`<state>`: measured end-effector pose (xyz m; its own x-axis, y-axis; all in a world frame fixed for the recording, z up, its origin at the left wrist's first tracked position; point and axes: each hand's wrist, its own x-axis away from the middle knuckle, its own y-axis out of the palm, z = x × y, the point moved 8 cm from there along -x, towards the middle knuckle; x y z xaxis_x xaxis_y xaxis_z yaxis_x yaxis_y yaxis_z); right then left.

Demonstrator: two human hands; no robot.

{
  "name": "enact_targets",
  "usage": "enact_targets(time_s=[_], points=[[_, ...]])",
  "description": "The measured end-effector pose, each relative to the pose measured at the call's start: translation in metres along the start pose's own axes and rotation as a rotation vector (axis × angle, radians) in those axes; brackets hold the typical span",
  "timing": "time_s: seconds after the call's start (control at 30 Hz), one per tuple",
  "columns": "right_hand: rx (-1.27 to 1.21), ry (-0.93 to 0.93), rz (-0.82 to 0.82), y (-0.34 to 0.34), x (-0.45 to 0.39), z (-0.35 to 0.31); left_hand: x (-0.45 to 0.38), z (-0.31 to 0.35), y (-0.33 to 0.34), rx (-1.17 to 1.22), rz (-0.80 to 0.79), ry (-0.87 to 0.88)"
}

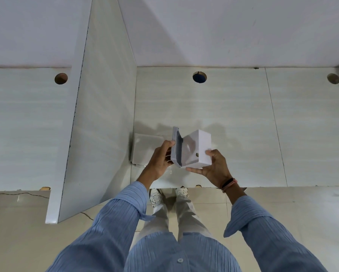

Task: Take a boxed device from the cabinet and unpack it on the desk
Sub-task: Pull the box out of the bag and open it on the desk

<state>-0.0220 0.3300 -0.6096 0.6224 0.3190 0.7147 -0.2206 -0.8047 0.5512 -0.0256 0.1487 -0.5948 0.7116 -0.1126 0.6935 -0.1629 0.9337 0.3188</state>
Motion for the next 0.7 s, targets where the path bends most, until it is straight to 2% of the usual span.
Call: enact_targets(time_s=[0.4,0.53,0.7], points=[[0.189,0.038,0.240,-0.046,-0.015,0.007,0.000,-0.007,-0.015,0.139,0.052,0.015],[0.365,-0.019,0.241,-0.054,-0.018,0.010,0.003,-0.008,-0.012,0.159,0.043,0.000],[0.415,-0.056,0.316,-0.061,-0.022,0.012,0.004,-0.010,-0.007,0.160,0.015,-0.021]])
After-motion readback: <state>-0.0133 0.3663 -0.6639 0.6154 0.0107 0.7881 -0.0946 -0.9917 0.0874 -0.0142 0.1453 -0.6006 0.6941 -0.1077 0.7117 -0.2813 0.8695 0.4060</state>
